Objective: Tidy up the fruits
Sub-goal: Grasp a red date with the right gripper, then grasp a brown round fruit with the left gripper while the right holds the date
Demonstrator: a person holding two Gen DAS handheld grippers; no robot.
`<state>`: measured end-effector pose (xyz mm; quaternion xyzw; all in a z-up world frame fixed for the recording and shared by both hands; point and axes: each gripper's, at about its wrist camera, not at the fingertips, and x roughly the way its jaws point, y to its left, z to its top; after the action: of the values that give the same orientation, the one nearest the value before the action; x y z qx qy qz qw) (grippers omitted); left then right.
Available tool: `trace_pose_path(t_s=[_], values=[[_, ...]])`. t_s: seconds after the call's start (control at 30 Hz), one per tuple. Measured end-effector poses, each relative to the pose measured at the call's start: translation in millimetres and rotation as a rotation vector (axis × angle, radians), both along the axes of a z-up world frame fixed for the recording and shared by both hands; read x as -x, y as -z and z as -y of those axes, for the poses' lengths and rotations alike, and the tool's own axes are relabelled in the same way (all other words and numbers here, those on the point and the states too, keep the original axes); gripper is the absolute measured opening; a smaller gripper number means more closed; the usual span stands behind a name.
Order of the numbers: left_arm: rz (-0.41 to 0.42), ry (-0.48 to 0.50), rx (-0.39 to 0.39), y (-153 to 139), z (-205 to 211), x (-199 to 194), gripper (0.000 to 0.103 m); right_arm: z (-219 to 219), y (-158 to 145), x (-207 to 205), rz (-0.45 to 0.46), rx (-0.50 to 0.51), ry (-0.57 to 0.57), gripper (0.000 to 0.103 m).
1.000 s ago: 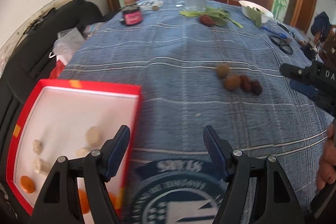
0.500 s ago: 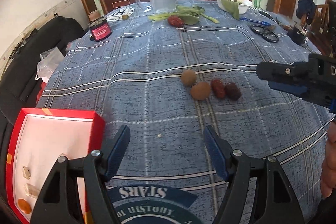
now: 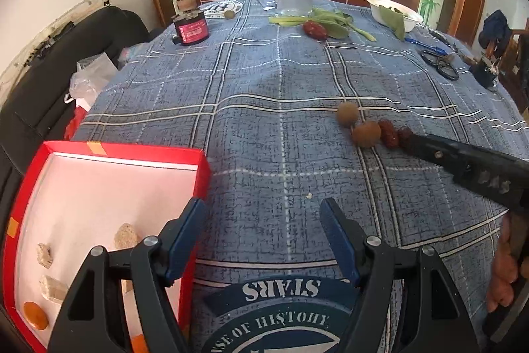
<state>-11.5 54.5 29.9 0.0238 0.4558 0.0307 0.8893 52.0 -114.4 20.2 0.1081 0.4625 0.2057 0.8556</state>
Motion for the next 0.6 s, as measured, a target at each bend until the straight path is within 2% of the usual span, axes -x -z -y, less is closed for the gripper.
trace_pose_path(t_s=[0.17,0.27,0.33,0.43,0.6], values=[[0.006,0.007,0.009,-1,1,-1,0.072,-14,6,0,0.044,0.128,0.012,0.026],[0.009,0.009,0.011,-2,1,-1,0.072,-14,7,-2,0.061,0.144,0.019,0.019],[0.012,0.015,0.007,-3,2,-2,0.072,-15,7,-4,0.073,0.158,0.019,0.019],[0.023,0.036,-0.003,-6,6,-4,0.072,-9,6,-7,0.055,0.125,0.032,0.018],[0.029,0.1,-0.033,-8,24,-15,0.072,29,7,-17,0.0,0.039,0.183,0.018]])
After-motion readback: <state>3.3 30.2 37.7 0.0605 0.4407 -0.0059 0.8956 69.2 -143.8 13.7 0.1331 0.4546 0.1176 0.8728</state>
